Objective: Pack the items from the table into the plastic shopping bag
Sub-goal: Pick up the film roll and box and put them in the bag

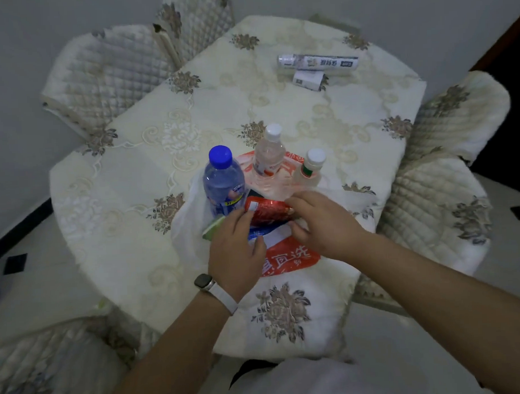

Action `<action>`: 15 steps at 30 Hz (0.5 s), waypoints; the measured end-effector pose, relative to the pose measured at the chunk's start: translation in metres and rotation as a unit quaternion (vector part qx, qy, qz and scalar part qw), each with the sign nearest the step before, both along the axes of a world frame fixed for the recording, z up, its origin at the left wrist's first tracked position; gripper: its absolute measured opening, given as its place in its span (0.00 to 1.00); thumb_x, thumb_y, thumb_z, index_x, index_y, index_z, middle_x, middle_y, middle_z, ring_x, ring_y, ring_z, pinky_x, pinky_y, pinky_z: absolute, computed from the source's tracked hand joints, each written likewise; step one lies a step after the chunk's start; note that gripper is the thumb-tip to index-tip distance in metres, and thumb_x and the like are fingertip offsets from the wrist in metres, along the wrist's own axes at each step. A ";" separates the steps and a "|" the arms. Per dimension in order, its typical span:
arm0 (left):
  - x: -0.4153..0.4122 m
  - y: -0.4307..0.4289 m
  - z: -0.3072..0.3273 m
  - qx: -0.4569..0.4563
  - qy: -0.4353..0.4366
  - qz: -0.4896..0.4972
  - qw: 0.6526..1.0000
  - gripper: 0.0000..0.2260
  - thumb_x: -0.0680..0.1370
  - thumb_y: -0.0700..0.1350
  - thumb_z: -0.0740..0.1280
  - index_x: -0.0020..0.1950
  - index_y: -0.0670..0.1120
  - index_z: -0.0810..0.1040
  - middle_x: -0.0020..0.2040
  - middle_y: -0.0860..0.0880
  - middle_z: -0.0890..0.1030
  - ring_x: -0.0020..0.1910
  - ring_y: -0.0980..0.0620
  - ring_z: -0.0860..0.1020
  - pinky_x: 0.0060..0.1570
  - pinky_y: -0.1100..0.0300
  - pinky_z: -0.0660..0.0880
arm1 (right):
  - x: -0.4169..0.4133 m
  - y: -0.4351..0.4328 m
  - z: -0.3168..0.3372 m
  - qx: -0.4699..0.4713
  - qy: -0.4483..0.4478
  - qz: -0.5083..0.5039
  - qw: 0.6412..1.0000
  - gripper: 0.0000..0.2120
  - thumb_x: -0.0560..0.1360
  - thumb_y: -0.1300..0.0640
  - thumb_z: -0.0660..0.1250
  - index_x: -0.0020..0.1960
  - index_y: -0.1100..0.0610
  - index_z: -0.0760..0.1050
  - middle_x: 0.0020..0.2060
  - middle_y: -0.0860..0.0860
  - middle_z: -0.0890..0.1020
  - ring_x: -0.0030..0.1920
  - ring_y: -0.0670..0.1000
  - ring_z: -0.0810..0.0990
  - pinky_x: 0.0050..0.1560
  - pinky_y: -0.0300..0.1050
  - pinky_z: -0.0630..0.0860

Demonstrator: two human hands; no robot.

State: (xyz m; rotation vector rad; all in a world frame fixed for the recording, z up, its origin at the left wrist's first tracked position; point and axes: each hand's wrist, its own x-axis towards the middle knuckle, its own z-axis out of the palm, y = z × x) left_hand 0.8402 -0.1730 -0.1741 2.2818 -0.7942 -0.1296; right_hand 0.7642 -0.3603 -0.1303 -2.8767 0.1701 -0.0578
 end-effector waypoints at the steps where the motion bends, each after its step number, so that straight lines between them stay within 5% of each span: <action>1: -0.006 -0.005 0.004 0.006 -0.009 -0.004 1.000 0.24 0.74 0.46 0.67 0.69 0.42 0.73 0.67 0.43 0.75 0.66 0.45 0.73 0.67 0.50 0.70 | -0.010 -0.003 0.002 -0.005 -0.013 0.012 1.000 0.19 0.74 0.54 0.67 0.63 0.59 0.75 0.57 0.55 0.79 0.55 0.57 0.77 0.54 0.53 0.76; 6: -0.057 -0.044 0.029 0.023 -0.056 -0.027 0.998 0.22 0.74 0.48 0.64 0.67 0.41 0.75 0.66 0.42 0.76 0.65 0.44 0.74 0.67 0.50 0.68 | -0.069 -0.032 0.013 -0.052 -0.066 0.053 0.995 0.19 0.75 0.49 0.65 0.61 0.58 0.77 0.57 0.55 0.80 0.55 0.57 0.78 0.51 0.52 0.77; 15: -0.177 -0.153 0.067 0.038 -0.144 -0.100 0.984 0.23 0.76 0.53 0.61 0.67 0.42 0.75 0.65 0.43 0.77 0.65 0.44 0.74 0.65 0.49 0.70 | -0.223 -0.141 0.027 -0.074 -0.126 -0.031 0.989 0.22 0.75 0.45 0.62 0.62 0.58 0.77 0.59 0.55 0.80 0.60 0.57 0.76 0.59 0.52 0.71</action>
